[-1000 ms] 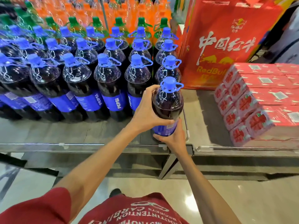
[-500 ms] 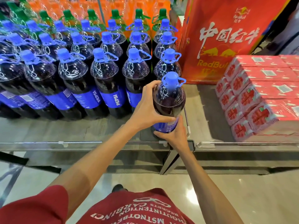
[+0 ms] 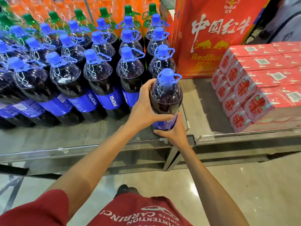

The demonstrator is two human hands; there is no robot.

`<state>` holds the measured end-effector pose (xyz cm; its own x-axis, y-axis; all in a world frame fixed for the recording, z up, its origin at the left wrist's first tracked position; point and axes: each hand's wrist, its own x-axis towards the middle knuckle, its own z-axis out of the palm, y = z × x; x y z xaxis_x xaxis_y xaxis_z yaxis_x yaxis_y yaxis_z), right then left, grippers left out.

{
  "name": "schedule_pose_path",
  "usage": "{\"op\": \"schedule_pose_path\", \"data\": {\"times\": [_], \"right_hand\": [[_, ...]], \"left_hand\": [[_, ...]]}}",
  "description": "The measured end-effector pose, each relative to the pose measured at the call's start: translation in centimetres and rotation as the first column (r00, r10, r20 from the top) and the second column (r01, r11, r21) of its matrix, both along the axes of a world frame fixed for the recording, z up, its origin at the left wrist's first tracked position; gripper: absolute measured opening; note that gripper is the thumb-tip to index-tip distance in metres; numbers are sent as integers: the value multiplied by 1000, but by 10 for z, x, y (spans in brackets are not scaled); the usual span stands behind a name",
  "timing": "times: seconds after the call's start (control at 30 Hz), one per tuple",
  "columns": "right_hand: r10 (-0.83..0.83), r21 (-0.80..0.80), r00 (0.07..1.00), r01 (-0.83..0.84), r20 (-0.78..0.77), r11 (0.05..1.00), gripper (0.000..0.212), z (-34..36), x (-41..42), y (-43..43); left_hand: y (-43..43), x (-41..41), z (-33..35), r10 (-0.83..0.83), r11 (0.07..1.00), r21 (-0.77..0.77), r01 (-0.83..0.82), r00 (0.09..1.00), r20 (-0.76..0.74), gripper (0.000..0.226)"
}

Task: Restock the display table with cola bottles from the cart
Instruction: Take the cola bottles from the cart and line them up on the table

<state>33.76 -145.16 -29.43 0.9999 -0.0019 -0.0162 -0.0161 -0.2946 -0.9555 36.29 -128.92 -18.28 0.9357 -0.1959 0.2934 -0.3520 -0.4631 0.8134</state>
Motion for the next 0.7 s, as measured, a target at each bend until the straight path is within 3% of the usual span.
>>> {"op": "schedule_pose_path", "data": {"times": [0.47, 0.7], "right_hand": [[-129, -96, 991, 126, -27, 987, 96, 11, -19, 13], [-309, -246, 951, 294, -25, 924, 92, 16, -34, 33]], "left_hand": [[26, 12, -2, -250, 968, 24, 252, 966, -62, 122], [59, 25, 5, -361, 915, 150, 375, 926, -111, 101]]}}
